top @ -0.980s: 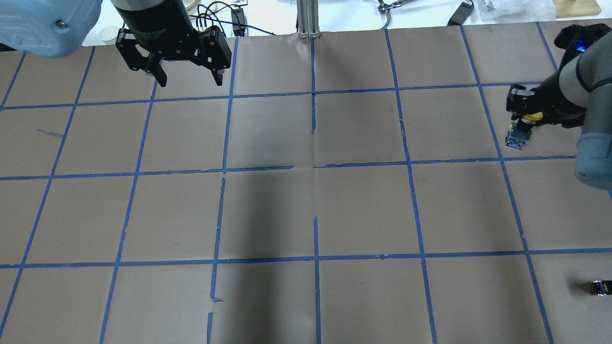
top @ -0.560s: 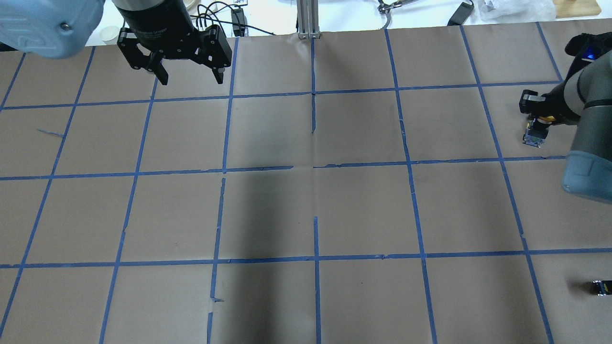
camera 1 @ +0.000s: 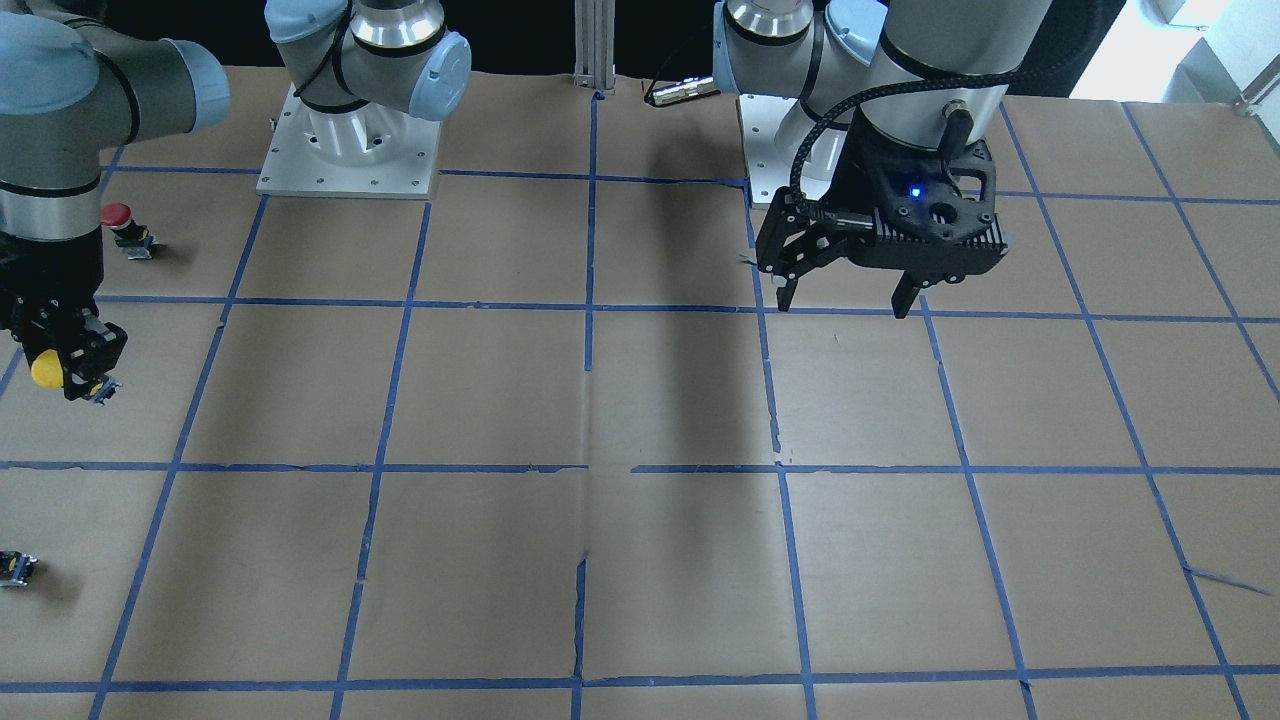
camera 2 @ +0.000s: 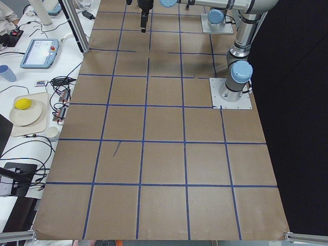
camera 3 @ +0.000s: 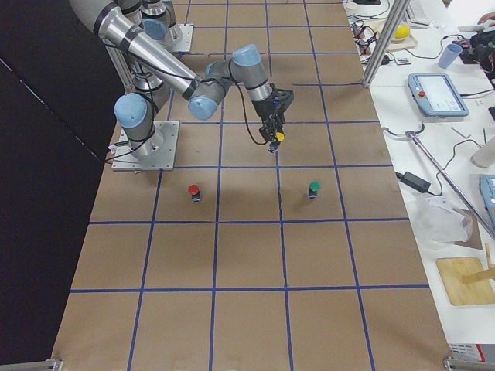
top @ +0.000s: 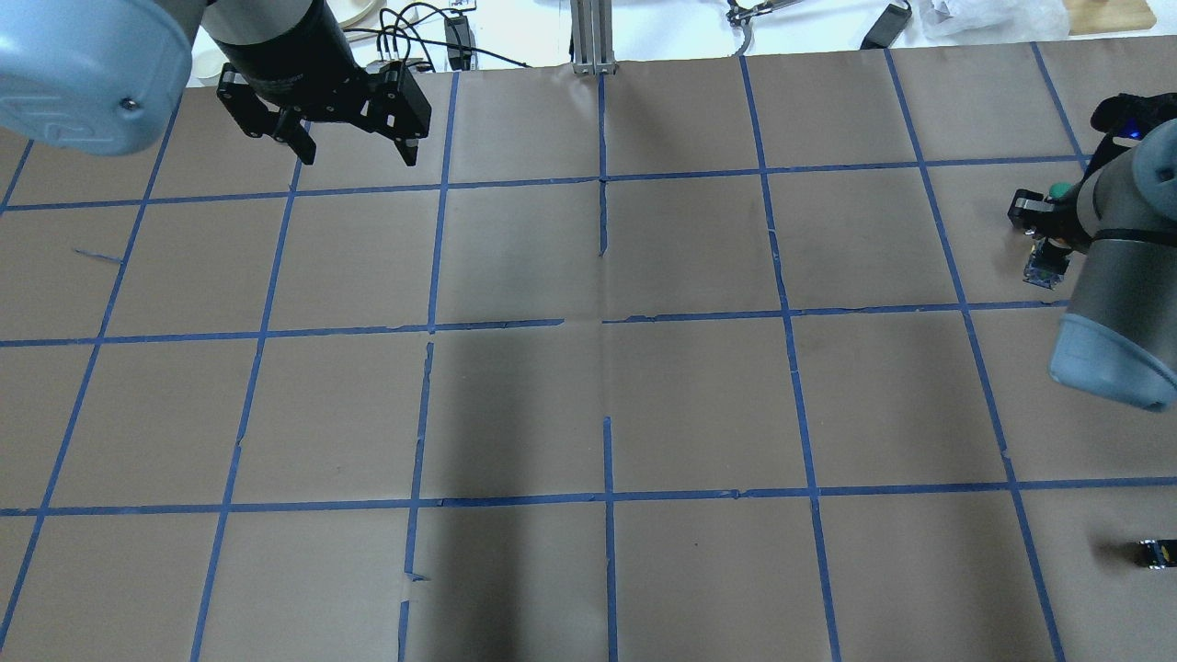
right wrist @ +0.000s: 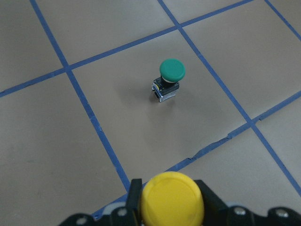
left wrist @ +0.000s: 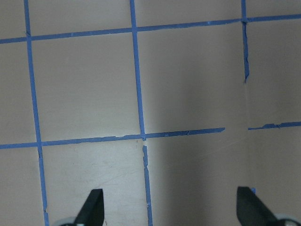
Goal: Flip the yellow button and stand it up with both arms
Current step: 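Move the held yellow button with the right gripper near the green button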
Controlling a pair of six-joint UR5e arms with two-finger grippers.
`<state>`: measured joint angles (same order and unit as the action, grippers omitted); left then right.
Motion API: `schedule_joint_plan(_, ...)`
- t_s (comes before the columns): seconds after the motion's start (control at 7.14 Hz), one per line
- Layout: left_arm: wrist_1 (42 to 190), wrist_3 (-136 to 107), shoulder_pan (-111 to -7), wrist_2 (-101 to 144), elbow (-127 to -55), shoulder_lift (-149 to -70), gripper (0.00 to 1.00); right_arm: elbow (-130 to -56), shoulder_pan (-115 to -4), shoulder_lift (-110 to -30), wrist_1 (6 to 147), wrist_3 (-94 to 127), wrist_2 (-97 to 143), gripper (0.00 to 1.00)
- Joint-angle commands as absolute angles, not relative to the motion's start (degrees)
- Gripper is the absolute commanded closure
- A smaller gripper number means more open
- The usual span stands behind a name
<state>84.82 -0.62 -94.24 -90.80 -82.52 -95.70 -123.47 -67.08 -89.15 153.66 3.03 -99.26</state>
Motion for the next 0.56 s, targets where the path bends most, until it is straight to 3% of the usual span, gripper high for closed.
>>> schedule_joint_plan(0.0, 84.64, -0.62, -94.04, -90.7, -83.4, -94.93, 0.0, -124.97, -65.92, -87.89, 155.73, 4.04, -99.66, 0.87)
schedule_joint_plan(0.42, 84.81, -0.7, -94.57, -90.97, -83.93, -94.05, 0.0, -127.26, -64.96, -82.9, 165.29, 5.53, -103.45, 0.87)
